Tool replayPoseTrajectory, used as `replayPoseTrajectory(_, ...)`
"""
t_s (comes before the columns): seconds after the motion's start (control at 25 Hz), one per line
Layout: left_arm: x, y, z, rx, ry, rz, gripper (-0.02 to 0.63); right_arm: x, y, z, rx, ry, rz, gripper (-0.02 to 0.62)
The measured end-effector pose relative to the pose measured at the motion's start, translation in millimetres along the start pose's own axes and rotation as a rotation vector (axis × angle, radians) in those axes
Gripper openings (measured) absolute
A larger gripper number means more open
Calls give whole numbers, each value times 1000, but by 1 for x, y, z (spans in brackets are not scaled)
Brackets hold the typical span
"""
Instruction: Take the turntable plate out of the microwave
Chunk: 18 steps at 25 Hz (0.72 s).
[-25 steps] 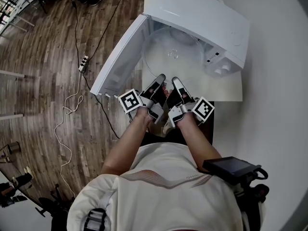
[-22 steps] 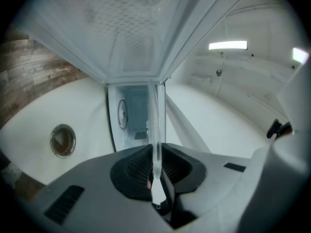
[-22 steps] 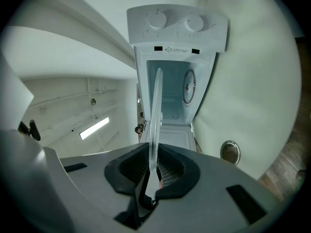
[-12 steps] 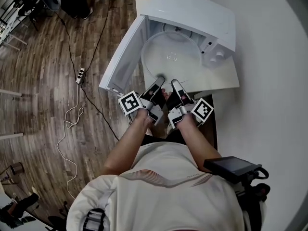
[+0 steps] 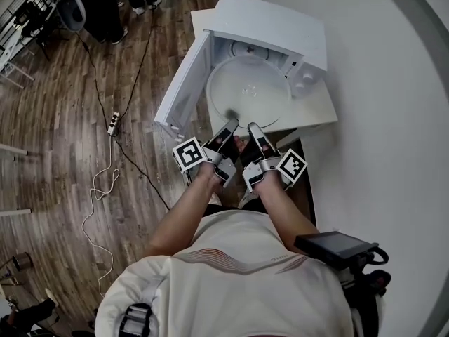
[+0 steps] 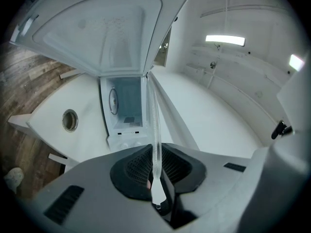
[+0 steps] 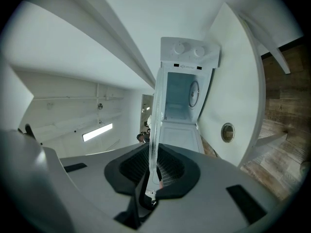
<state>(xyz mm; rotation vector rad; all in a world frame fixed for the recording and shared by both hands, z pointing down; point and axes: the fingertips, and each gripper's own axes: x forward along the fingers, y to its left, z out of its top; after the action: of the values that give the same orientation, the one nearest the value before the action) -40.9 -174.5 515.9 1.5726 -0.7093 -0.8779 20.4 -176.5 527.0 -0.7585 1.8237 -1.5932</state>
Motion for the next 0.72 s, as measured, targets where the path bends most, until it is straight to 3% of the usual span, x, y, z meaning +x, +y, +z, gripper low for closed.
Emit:
replayPoseTrajectory(0.28,1,-20,4,14,-4,-11,57,4,20,1,-12,13,21,41)
replayPoseTrajectory(0.72,2,-7,4,43,-32,-43,58,7,7,3,-41,51,60,43)
